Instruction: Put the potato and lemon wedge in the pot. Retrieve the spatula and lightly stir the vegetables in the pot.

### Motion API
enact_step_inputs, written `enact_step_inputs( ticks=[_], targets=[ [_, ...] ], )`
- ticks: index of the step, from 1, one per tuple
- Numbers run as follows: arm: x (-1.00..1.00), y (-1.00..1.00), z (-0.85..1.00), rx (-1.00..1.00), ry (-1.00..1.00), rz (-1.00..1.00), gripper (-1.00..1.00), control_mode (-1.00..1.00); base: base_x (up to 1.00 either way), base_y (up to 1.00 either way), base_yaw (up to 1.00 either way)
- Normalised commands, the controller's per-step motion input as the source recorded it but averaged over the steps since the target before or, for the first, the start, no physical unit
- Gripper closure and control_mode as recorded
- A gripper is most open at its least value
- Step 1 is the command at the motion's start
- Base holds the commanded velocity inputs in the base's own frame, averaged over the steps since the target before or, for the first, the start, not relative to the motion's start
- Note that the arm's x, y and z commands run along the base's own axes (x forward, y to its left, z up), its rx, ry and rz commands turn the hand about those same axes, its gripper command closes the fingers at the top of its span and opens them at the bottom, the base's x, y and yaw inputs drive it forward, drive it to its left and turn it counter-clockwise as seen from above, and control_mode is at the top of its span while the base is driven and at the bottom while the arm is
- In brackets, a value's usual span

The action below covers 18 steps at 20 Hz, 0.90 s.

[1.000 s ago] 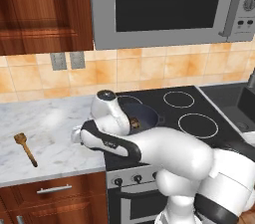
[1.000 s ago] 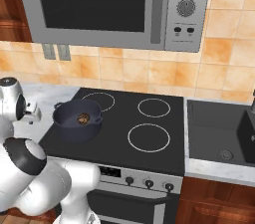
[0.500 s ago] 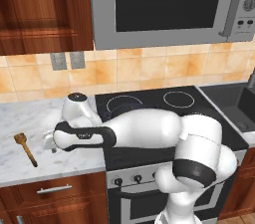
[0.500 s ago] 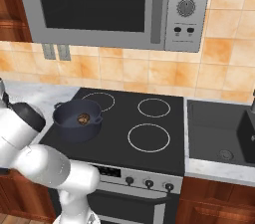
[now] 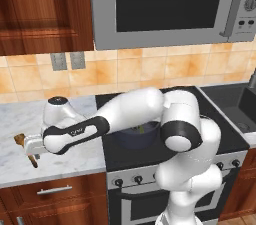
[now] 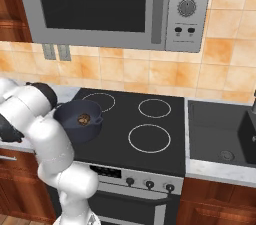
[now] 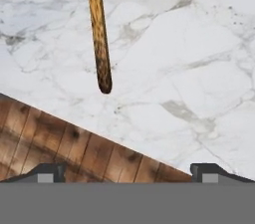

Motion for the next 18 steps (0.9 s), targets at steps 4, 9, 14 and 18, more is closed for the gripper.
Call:
enact_step_inputs(
  ticks=[4,9,14,18],
  targets=[
    [-0.01,0.02,-0.17,0.00,-0.05,0.00,-1.00,-1.00,0.00,0.00,0.00],
    [0.10,0.00,-0.01,-0.03,-0.03,-0.03,-1.00,-1.00,0.00,0.00,0.00],
    [0.06,0.12,-0.04,0.00,-0.04,-0.04,-1.00,-1.00,0.00,0.00,0.00],
    [0.01,0.03,-0.09,0.00,0.00,0.00,-1.00,-1.00,0.00,0.00,0.00]
  ],
)
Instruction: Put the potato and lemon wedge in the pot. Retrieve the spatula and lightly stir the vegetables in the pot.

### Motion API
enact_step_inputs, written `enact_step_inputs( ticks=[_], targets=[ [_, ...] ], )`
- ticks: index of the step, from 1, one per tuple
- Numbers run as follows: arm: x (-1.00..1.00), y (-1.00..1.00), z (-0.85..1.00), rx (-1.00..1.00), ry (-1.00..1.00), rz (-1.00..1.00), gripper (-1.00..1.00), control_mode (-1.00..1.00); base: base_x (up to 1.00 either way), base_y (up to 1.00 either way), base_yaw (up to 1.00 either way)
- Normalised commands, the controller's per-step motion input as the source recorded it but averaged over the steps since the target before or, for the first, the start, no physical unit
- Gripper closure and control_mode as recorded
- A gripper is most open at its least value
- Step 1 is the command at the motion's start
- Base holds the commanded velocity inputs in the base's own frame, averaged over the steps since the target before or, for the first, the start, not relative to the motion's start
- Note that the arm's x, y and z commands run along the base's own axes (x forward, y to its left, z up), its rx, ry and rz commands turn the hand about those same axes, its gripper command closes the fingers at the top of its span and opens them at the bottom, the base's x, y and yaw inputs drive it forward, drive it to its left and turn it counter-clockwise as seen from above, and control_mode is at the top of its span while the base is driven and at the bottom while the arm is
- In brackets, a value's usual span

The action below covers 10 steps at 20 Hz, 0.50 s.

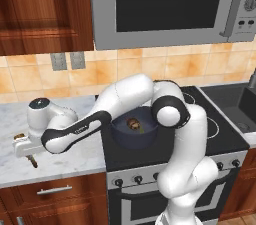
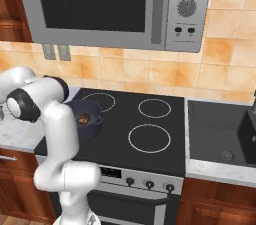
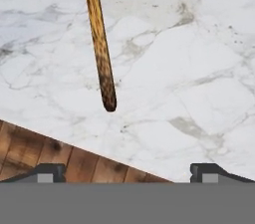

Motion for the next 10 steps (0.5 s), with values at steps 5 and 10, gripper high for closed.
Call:
enact_step_inputs(
  ticks=[5,10],
  targets=[
    [0.20,0.10,-0.25,0.00,0.00,0.00,-1.00,-1.00,0.00,0.00,0.00],
    [0.19,0.11,-0.28,0.00,0.00,0.00,-1.00,-1.00,0.00,0.00,0.00]
  ],
)
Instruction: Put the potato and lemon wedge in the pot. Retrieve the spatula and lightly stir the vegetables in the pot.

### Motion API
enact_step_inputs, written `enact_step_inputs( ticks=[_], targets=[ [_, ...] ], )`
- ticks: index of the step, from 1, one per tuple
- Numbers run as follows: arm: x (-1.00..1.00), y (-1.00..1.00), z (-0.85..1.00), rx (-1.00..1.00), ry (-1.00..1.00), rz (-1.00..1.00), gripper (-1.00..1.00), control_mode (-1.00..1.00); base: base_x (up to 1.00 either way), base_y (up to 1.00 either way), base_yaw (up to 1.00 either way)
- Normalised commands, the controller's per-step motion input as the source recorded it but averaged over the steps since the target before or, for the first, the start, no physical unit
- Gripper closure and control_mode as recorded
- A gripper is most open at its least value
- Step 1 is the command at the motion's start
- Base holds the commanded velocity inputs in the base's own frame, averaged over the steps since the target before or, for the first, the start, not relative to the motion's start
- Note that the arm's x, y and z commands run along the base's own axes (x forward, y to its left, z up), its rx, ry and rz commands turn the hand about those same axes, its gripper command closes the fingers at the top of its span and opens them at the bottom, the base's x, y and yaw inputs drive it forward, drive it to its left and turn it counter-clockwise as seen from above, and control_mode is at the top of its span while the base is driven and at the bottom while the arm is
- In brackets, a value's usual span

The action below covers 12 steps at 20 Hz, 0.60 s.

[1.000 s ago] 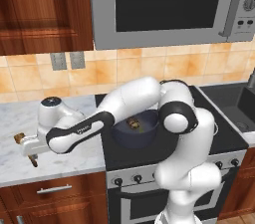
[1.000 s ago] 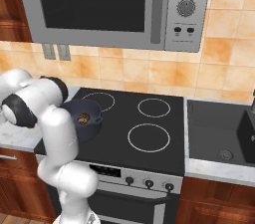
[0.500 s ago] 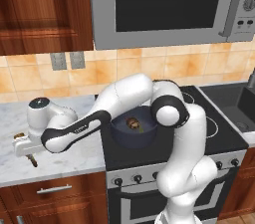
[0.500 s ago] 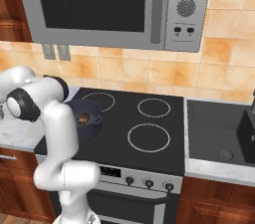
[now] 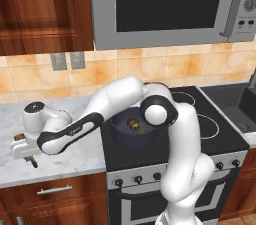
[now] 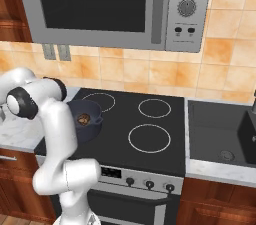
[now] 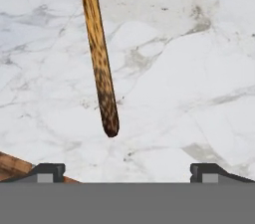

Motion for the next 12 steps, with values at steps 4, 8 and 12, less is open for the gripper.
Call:
enact_step_inputs(
  ticks=[4,8,12],
  targets=[
    [0.13,0.18,-0.24,0.00,0.01,0.00,-1.00,-1.00,0.00,0.00,0.00],
    [0.13,0.23,-0.20,0.00,0.02,0.00,-1.00,-1.00,0.00,0.00,0.00],
    [0.04,0.12,-0.14,0.00,0.00,0.00,-1.00,-1.00,0.00,0.00,0.00]
  ],
)
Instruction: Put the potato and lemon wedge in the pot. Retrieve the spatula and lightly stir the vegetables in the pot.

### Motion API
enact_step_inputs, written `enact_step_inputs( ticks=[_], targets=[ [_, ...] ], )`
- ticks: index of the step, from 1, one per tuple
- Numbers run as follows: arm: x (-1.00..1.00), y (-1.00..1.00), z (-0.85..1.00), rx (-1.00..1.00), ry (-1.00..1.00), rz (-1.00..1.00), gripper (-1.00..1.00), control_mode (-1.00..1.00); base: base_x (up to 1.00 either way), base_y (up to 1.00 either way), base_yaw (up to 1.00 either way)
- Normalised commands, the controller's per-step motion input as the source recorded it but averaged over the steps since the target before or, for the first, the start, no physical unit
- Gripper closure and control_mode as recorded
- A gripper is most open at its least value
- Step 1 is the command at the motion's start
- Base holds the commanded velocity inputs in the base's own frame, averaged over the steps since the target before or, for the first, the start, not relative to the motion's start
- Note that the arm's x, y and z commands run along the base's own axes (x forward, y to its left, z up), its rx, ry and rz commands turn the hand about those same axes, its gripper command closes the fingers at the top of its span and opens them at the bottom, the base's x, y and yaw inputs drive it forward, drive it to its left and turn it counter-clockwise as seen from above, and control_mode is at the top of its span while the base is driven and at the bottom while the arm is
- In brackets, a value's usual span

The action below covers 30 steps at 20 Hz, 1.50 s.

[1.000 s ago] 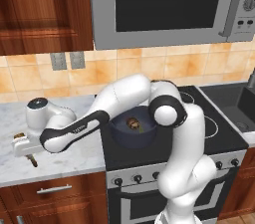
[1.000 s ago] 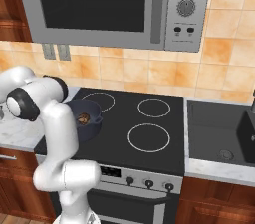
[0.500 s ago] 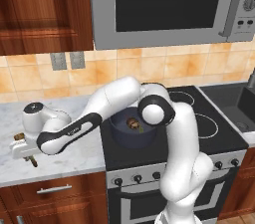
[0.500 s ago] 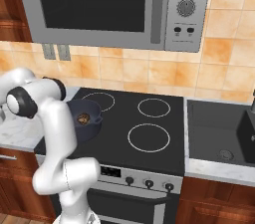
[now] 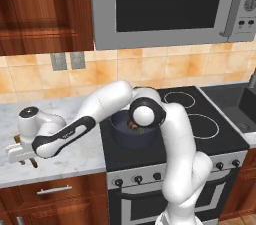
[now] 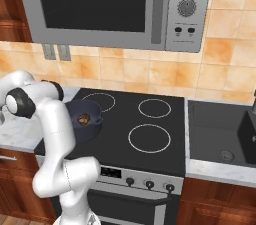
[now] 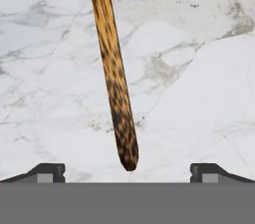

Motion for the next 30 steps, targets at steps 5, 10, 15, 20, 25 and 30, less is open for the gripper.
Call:
enact_step_inputs(
  ticks=[5,10,15,20,25,30],
  targets=[
    [0.01,0.00,-0.03,0.00,0.00,0.00,-1.00,-1.00,0.00,0.00,0.00],
    [0.01,0.00,-0.09,0.00,0.00,0.00,-1.00,-1.00,0.00,0.00,0.00],
    [0.23,0.00,-0.15,0.00,0.00,0.00,-1.00,-1.00,0.00,0.00,0.00],
    [0.16,0.00,-0.02,0.00,0.00,0.00,-1.00,-1.00,0.00,0.00,0.00],
    [0.00,0.04,0.00,0.00,0.00,0.00,-1.00,-1.00,0.00,0.00,0.00],
    [0.00,0.08,-0.06,0.00,0.00,0.00,-1.00,-1.00,0.00,0.00,0.00]
  ],
)
